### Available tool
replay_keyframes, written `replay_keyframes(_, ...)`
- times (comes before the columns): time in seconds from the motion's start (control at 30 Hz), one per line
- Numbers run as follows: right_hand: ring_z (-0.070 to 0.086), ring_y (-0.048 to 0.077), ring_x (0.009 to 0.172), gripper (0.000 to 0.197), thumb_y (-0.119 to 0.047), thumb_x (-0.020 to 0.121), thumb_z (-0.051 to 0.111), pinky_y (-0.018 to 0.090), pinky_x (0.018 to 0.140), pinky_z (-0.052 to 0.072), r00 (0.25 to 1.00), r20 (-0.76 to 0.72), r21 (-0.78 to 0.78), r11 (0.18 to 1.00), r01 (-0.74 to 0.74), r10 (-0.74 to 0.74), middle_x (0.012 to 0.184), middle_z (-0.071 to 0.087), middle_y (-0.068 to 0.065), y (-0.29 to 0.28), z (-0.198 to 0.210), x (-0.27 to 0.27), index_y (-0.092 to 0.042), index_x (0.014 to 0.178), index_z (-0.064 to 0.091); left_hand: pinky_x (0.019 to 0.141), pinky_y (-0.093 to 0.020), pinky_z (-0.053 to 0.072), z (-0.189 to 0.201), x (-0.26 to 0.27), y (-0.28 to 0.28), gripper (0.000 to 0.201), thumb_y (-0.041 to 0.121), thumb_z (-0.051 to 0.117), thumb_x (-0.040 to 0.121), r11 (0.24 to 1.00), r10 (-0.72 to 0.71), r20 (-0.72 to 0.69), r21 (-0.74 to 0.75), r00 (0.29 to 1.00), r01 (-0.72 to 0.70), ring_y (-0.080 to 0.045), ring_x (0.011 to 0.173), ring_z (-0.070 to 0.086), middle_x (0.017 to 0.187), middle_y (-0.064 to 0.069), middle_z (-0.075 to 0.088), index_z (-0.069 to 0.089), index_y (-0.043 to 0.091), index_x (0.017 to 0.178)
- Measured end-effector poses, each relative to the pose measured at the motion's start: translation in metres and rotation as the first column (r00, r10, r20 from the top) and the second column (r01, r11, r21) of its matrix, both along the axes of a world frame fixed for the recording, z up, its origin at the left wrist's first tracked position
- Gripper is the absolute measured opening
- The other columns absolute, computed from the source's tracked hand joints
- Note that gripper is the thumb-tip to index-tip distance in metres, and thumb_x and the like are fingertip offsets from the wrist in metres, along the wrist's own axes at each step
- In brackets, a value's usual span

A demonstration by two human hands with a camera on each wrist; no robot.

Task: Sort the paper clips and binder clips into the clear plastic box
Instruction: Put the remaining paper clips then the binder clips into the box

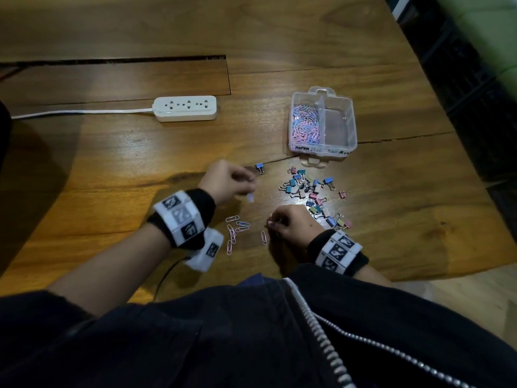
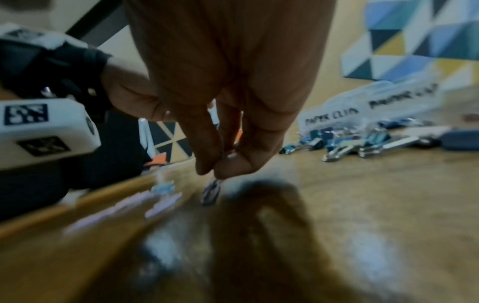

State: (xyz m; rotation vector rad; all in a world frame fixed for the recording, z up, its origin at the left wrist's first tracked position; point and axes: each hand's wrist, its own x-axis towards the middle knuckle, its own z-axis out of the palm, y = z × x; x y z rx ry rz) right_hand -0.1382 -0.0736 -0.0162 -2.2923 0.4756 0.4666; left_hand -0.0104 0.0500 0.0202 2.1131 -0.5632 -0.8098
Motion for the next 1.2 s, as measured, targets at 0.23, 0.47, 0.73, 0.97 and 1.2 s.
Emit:
replay_keyframes(0.23,0.056,0.015,0.077,0.012,-0.009,0.078,0.067,0.026,0.071,0.046,0.958,0.136,0.183,0.957,0.227,-0.253,0.074,0.058,-0.006,-0.05,0.02,0.002,-0.019,0.077,0.06,0.054,-0.011,0.053,0.025,0.042,-0.1,0.006,-0.002,0.065,0.079,0.971,0.117,-0.237,-0.176,0.964,-0.162,-0.008,0.063,0.06,0.074,-0.002,0.062,0.063,0.004,0.081)
replay_keyframes(0.47,0.054,0.001,0.055,0.025,-0.002,0.08,0.063,0.01,0.054,0.048,0.889,0.281,0.232,0.924,0.304,-0.363,0.068,0.056,-0.001,-0.098,0.054,0.026,-0.021,0.067,0.053,0.073,-0.024,0.052,0.011,0.054,-0.177,0.007,0.003,0.064,0.081,1.0,-0.026,0.02,0.007,0.999,0.026,-0.016,0.084,0.061,0.073,0.001,0.061,0.068,0.007,0.085)
replay_keyframes(0.73,0.057,0.017,0.078,0.014,-0.009,0.082,0.063,0.03,0.073,0.053,0.812,0.323,0.141,0.873,0.467,-0.487,0.07,0.052,-0.006,-0.113,0.051,0.071,-0.002,0.094,0.061,0.089,-0.024,0.045,0.017,0.059,-0.159,0.034,-0.002,0.059,0.083,0.989,-0.14,0.133,0.071,0.981,0.132,-0.02,0.116,0.055,0.125,-0.008,0.058,0.06,0.008,0.115)
replay_keyframes(0.97,0.059,0.018,0.089,0.028,-0.024,0.087,0.055,0.03,0.08,0.052,0.84,0.248,0.044,0.872,0.488,-0.483,0.105,0.065,0.009,-0.112,0.043,0.1,-0.006,0.109,0.06,0.081,-0.023,0.042,0.018,0.047,-0.074,0.033,0.006,0.064,0.081,0.944,-0.273,0.137,0.23,0.952,0.237,-0.019,0.103,0.055,0.118,-0.009,0.059,0.058,0.008,0.114)
replay_keyframes(1.2,0.051,0.013,0.086,0.037,-0.018,0.078,0.067,0.029,0.081,0.051,0.985,0.14,-0.024,0.994,0.103,-0.098,0.108,0.055,0.009,-0.048,0.032,0.036,-0.007,0.112,0.055,0.11,-0.033,0.027,-0.021,-0.002,0.021,0.102,0.035,0.077,0.067,0.567,-0.719,0.051,0.62,0.693,0.543,-0.025,0.132,0.027,0.151,-0.006,0.022,0.016,0.016,0.147)
